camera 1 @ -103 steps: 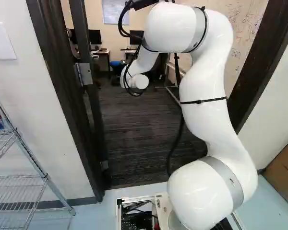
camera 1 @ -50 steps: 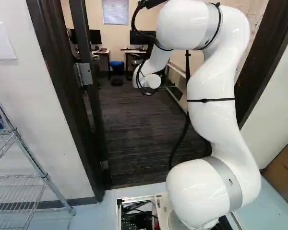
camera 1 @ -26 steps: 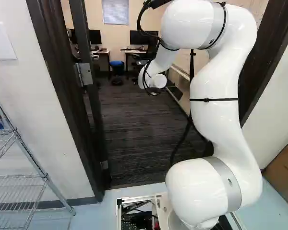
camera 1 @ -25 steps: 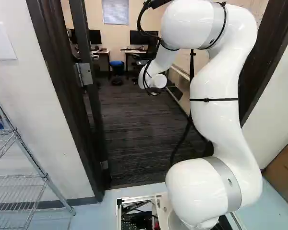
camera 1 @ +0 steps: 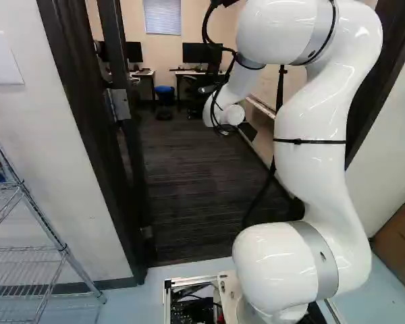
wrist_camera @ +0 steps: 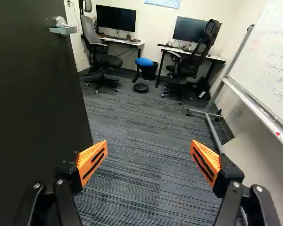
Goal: Open the door and move inside
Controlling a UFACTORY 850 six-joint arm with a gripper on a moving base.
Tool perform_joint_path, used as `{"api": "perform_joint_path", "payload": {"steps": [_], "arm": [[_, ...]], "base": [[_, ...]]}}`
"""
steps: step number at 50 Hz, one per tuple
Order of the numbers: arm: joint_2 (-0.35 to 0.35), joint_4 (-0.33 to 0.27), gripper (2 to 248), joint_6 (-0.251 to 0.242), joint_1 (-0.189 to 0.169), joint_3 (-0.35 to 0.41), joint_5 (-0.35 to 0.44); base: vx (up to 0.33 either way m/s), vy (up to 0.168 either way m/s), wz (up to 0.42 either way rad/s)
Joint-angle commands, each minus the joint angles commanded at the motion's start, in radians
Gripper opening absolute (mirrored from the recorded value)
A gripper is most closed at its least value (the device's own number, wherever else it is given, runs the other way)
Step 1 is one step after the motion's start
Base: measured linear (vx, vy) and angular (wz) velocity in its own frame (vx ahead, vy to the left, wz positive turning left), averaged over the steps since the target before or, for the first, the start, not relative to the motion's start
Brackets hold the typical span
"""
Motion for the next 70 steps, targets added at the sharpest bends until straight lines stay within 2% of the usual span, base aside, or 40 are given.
{"api": "perform_joint_path", "payload": {"steps": [21, 46, 70], "arm": [[0.096, -0.003, 247, 0.0, -0.027, 0.118, 0.0], [0.12, 0.007, 247, 0.0, -0.025, 0.149, 0.006], [0.195, 0.038, 247, 0.0, -0.018, 0.245, 0.023]], "base": [[0.0, 0.0, 0.0], [0.0, 0.0, 0.0], [0.0, 0.0, 0.0]]}}
